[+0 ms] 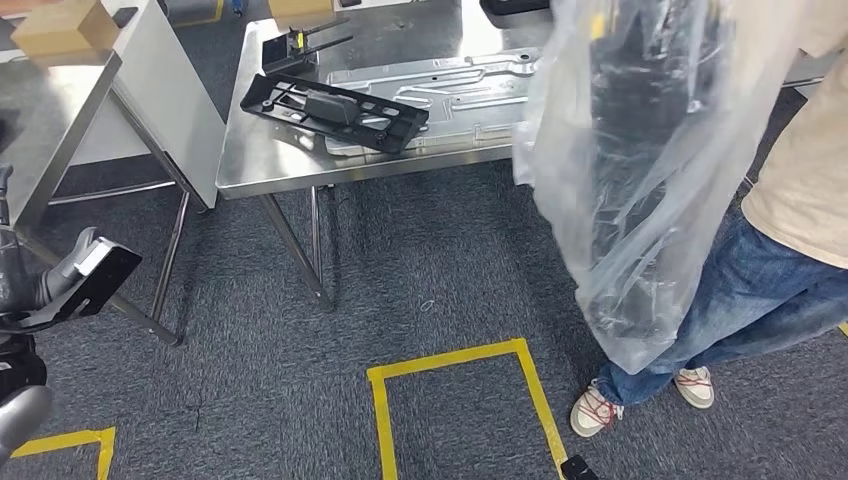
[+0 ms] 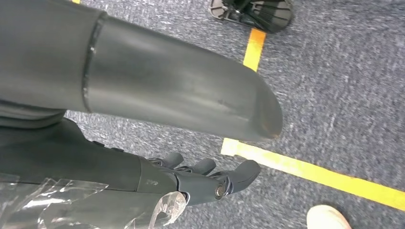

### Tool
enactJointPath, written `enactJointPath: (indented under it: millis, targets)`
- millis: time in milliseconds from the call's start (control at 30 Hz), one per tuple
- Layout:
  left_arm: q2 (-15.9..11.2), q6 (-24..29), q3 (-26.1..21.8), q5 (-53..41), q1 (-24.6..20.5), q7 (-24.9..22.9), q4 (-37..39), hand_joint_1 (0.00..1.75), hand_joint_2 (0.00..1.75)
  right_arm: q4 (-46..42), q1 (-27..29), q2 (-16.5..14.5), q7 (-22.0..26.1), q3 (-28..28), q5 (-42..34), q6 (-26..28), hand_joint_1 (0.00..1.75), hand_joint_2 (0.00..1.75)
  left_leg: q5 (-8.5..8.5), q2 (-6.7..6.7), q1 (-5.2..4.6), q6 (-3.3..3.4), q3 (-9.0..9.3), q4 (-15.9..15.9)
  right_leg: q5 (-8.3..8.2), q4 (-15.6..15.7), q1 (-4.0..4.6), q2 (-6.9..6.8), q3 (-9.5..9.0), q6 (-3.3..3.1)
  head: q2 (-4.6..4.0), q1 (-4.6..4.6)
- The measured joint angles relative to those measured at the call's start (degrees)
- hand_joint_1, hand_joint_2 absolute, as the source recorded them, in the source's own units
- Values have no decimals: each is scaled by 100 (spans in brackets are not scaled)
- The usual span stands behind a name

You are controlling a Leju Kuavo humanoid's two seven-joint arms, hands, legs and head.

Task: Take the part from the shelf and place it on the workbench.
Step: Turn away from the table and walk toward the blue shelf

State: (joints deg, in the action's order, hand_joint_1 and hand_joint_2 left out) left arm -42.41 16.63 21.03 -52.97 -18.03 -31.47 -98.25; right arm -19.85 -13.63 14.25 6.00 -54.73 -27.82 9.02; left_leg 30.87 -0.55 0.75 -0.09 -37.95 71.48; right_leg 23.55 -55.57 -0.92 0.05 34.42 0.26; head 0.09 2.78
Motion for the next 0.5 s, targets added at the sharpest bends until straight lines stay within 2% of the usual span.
enactJointPath:
  millis: [67,100,133,167,233,267,300,333,400,433,467,500]
  targets:
    - [-1,3,-2,5,-17,0,8,0,0,0,9,-16,16,1,-2,-8,0,0,-281,-2,-29,86,565,-791,-86,0,16,2,89,13,0,0]
    - [-2,7,-4,9,-35,0,9,0,0,0,12,-29,26,3,-2,-12,0,0,-335,-5,-50,134,856,-1256,-127,0,25,2,119,30,0,0]
    - [-3,12,-7,13,-54,-1,10,0,0,0,18,-43,38,7,-2,-16,0,0,-336,-7,-72,170,1062,-1603,-170,8,28,1,140,56,0,0]
    - [-3,18,-10,15,-69,-3,12,0,0,0,23,-55,51,14,-1,-19,0,0,-308,-8,-92,191,1165,-1809,-214,21,23,-4,153,89,0,0]
    - [-3,26,-10,18,-75,-6,17,0,0,0,38,-57,74,34,2,-21,0,0,-360,-7,-92,204,1164,-1919,-293,62,16,-12,168,165,0,0]
    - [-2,28,-9,20,-78,-7,19,0,0,0,44,-58,81,44,3,-22,0,0,-420,-8,-81,221,1136,-1948,-245,33,16,-11,192,197,0,-2]
    - [0,31,-7,23,-80,-7,20,0,0,0,52,-61,87,50,5,-23,0,0,-487,-11,-65,248,1100,-1974,-99,-89,19,-8,246,219,1,-8]
    - [3,32,-4,28,-77,-7,21,0,0,0,58,-63,92,54,7,-25,0,0,-555,-14,-49,275,1053,-1995,144,-341,18,-5,336,236,1,-14]
    - [11,35,8,34,-67,-8,23,0,0,0,70,-69,97,62,9,-26,0,0,-657,-17,-60,306,927,-1991,692,-1130,11,-2,565,264,1,-26]
    - [17,35,20,36,-60,-9,27,0,0,1,77,-69,97,70,8,-27,0,0,-707,-15,-62,302,865,-1988,824,-1477,8,-2,633,282,0,-29]
    - [22,35,34,34,-56,-9,31,0,0,1,83,-70,97,79,9,-27,0,0,-752,-14,-62,293,802,-1980,822,-1660,5,-2,623,298,0,-31]
    - [28,35,47,34,-54,-9,35,0,0,2,85,-70,97,89,10,-28,0,0,-791,-13,-57,277,744,-1966,706,-1627,1,-2,511,310,0,-31]
